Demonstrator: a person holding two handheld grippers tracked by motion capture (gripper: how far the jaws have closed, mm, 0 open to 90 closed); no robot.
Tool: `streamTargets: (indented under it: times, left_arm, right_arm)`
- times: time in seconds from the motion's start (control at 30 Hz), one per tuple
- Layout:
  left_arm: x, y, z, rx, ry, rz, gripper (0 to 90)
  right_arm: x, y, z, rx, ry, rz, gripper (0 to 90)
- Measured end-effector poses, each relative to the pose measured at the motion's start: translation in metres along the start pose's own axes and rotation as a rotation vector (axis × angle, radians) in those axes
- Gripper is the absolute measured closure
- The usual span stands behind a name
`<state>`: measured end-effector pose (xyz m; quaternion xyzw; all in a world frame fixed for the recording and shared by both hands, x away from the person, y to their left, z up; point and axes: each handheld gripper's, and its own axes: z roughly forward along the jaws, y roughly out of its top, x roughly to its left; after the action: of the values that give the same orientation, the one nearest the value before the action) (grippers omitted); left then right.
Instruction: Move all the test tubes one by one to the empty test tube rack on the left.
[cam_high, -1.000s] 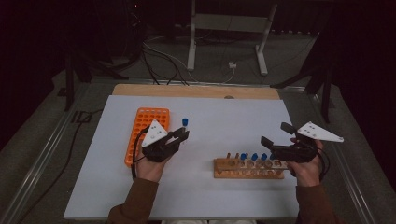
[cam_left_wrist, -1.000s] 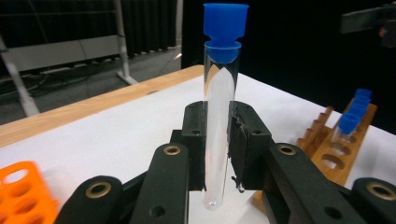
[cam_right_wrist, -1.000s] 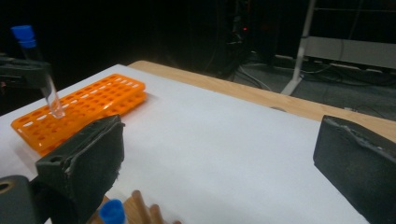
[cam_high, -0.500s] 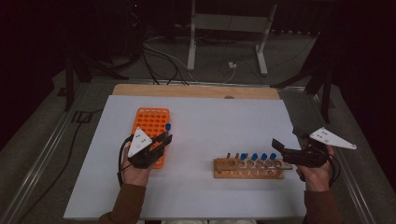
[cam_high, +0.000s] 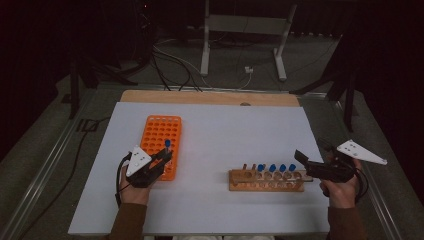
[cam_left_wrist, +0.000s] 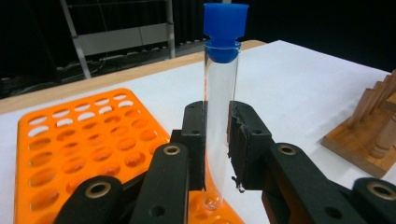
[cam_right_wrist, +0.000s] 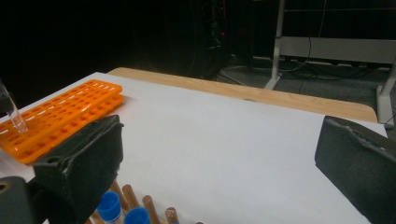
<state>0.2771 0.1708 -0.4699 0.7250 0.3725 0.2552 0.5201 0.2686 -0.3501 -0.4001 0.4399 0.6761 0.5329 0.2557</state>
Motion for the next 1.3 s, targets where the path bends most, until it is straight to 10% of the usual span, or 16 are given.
streamTargets:
  times: [1.3]
  left_arm:
    - [-0.009,-0.026,0.002,0.245,0.004,0.032,77.3]
  right_arm:
    - [-0.001,-0.009,-0.004,0.009,-0.003,0.002,1.2]
